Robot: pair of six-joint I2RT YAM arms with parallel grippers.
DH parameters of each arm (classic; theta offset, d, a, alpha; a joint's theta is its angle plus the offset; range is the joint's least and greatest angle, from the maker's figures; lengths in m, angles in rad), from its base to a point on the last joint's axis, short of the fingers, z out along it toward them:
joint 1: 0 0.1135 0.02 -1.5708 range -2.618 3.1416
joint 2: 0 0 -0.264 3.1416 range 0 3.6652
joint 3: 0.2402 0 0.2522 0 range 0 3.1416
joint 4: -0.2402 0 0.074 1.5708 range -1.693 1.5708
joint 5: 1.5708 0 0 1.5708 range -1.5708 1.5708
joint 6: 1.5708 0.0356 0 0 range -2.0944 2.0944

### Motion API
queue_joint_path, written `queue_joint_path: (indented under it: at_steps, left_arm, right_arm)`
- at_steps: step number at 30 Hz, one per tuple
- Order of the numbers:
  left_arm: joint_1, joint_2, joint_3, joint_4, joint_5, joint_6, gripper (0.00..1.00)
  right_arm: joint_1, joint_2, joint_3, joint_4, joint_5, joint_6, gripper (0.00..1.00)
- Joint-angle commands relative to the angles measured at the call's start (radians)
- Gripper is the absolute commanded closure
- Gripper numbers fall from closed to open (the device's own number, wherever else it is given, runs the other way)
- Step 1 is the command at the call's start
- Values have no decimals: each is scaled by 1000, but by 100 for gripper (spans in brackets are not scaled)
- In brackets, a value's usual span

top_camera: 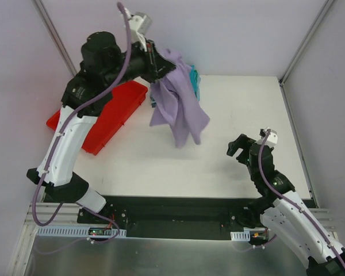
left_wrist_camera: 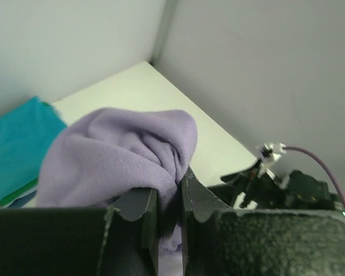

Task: Fold and stack the t-shirts
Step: Move the tshirt to the center of the board

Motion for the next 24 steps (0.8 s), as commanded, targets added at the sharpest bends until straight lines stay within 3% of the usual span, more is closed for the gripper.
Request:
queue_joint_path:
  at_steps: [1,5,9,10,12,15,16,20,24]
  left_arm:
    - [-75,109,74,18,89,28,100]
    - [-75,165,35,18,-104,-15,100]
    - [-75,153,-214,18,-335,-44,99]
    - [-73,156,-282,20,-392,-65,95]
    - [-69,189,-371,15,-446,-87,74]
    - [-49,245,-428,-5,-444,-116,14]
    - [-40,251,-435,-12,-431,-122,1]
    - [-30,190,-523,-14,-461,-154,1]
    - [-30,49,-738,-8,-460,-242,1]
  right_arm:
    - [-4,-32,4,-27,16,15,4]
    - [-6,-26,18,-73,11,17,4]
    - [-5,4,33,-101,29,26,4]
    - [-4,23,38,-101,25,26,4]
    - [-4,64,55,-110,13,26,4]
    - [-4,141,88,-128,-23,17,4]
    - [-4,165,101,-141,-33,15,4]
    - [-1,231,151,-194,-60,17,4]
    - [-1,248,142,-251,-130,46,4]
